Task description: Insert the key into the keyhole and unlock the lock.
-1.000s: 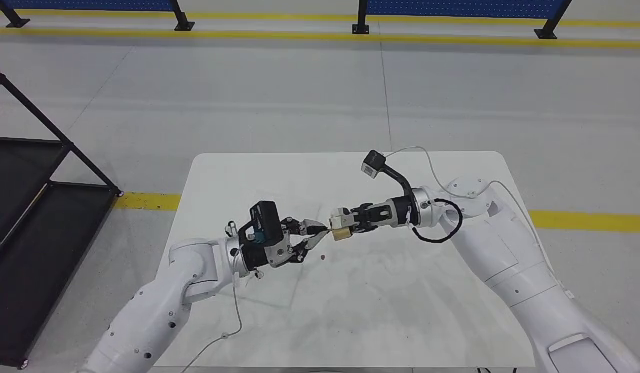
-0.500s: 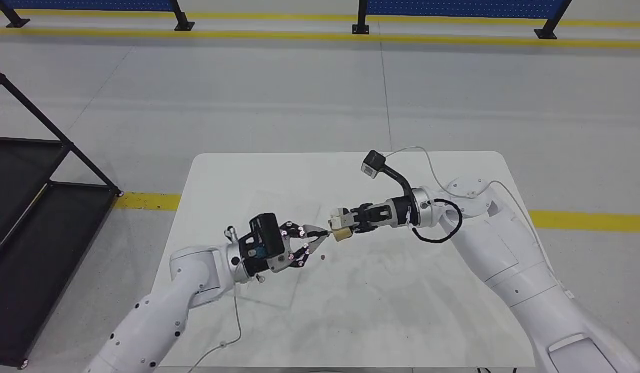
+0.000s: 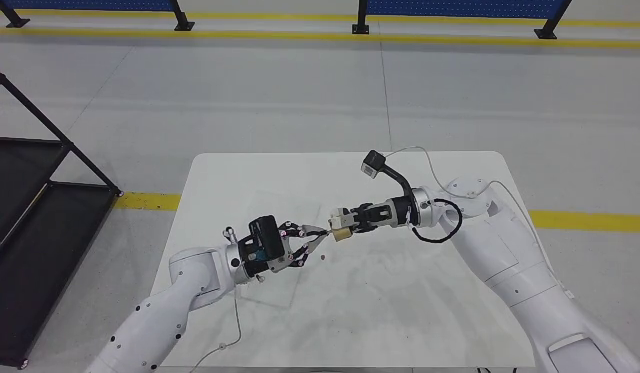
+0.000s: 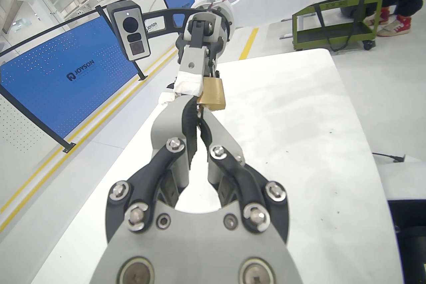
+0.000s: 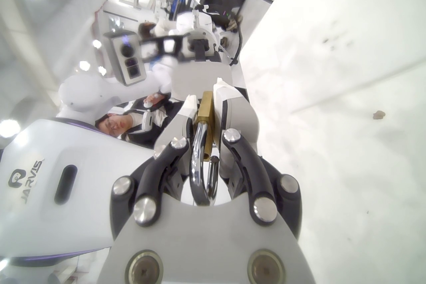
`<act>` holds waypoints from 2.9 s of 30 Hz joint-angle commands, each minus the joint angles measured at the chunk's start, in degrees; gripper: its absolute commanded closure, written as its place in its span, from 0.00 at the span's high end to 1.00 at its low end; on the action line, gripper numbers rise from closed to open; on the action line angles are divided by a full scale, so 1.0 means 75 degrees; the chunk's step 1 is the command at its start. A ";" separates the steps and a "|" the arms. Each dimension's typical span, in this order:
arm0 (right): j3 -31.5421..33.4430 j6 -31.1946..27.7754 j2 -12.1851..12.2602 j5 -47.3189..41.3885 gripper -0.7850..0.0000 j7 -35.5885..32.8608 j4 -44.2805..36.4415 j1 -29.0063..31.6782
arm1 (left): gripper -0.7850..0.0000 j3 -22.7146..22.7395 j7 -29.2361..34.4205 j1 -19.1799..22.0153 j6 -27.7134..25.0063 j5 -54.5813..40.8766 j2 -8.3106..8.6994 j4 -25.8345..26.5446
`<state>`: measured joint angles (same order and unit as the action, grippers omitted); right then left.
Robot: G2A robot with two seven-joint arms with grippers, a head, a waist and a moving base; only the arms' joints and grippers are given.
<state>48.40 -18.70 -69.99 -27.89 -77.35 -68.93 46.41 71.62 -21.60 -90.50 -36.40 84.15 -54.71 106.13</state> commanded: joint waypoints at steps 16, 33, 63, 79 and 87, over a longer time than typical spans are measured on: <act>0.0000 0.0000 0.0000 0.0000 0.00 0.0000 0.0000 0.0000 | 0.00 0.0030 0.0222 0.0043 -0.0120 -0.0230 -0.0022 -0.0110; 0.0000 0.0000 0.0000 0.0000 0.00 0.0000 0.0000 0.0000 | 1.00 0.0027 0.0199 0.0086 -0.0085 -0.0144 -0.0046 -0.0151; 0.0000 0.0000 0.0000 0.0000 0.00 0.0000 0.0000 0.0000 | 1.00 0.2550 -0.1422 -0.1016 -0.1175 -0.0752 0.0295 -0.1131; -0.1337 0.3532 -0.0276 0.3127 0.00 0.1903 0.0249 -0.0376 | 1.00 0.2550 -0.1422 -0.1016 -0.1175 -0.0752 0.0295 -0.1131; -0.1679 0.4155 -0.0422 0.3770 0.00 0.2368 0.0506 -0.0488 | 1.00 0.2550 -0.1422 -0.1016 -0.1175 -0.0752 0.0295 -0.1131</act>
<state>35.98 11.98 -73.10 -0.12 -59.82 -65.25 42.82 90.75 -32.26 -98.12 -45.22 78.51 -52.50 97.64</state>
